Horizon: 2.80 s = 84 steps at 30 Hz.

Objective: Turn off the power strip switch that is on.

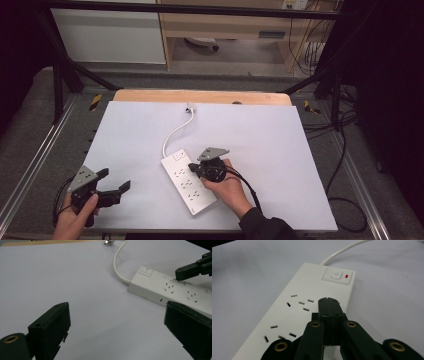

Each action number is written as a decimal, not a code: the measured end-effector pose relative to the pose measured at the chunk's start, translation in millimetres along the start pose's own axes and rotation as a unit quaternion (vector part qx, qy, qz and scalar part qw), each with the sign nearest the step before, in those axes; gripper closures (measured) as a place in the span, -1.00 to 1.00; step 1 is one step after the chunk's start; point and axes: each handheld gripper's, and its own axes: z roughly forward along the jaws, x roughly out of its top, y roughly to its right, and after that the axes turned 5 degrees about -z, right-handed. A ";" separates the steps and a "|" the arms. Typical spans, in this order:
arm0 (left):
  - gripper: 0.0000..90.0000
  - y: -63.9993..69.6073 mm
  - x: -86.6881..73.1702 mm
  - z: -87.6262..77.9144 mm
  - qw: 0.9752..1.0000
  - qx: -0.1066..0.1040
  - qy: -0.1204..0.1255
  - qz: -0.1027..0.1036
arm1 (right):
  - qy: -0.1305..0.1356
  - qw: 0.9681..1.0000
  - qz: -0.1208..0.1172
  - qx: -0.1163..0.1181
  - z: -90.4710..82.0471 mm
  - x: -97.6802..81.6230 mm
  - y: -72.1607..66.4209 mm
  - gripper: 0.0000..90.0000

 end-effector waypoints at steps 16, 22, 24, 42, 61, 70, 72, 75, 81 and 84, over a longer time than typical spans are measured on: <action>-0.85 0.0 -0.1 0.1 1.000 0.000 -0.001 0.001 | 0.004 1.000 0.001 -0.001 0.0 -1.3 -0.3 1.00; -0.85 0.1 -0.2 0.2 1.000 0.000 -0.002 0.001 | 0.004 1.000 0.000 -0.001 0.2 -1.8 -0.4 1.00; -0.85 0.0 -0.2 0.2 1.000 0.001 -0.002 0.002 | 0.005 1.000 -0.001 -0.002 0.4 -2.0 -0.4 1.00; -0.85 0.4 -0.5 1.0 1.000 0.001 -0.004 0.002 | 0.006 1.000 -0.002 -0.001 1.7 -4.1 -1.3 1.00; -0.85 -0.2 -0.4 0.6 1.000 0.001 -0.005 0.002 | 0.020 1.000 -0.007 -0.010 -2.3 4.1 -1.6 1.00; -0.85 -0.9 -0.7 0.7 1.000 0.002 -0.006 0.004 | 0.024 1.000 0.006 -0.010 -3.6 13.4 2.6 1.00; -0.85 -1.0 -0.6 0.2 1.000 0.002 -0.006 0.002 | 0.024 1.000 0.011 -0.009 -4.4 14.6 3.1 0.98; -0.85 -0.9 -0.2 0.0 1.000 0.000 -0.003 0.001 | 0.026 0.999 0.018 -0.009 -6.1 17.0 4.1 0.87; -0.85 -0.7 -0.2 0.6 1.000 0.001 -0.005 0.000 | 0.020 0.999 0.026 -0.006 -9.6 26.5 2.9 0.47; -0.85 -0.6 -0.3 0.6 1.000 0.001 -0.006 0.000 | 0.017 0.999 0.037 -0.001 -9.7 29.8 3.4 0.32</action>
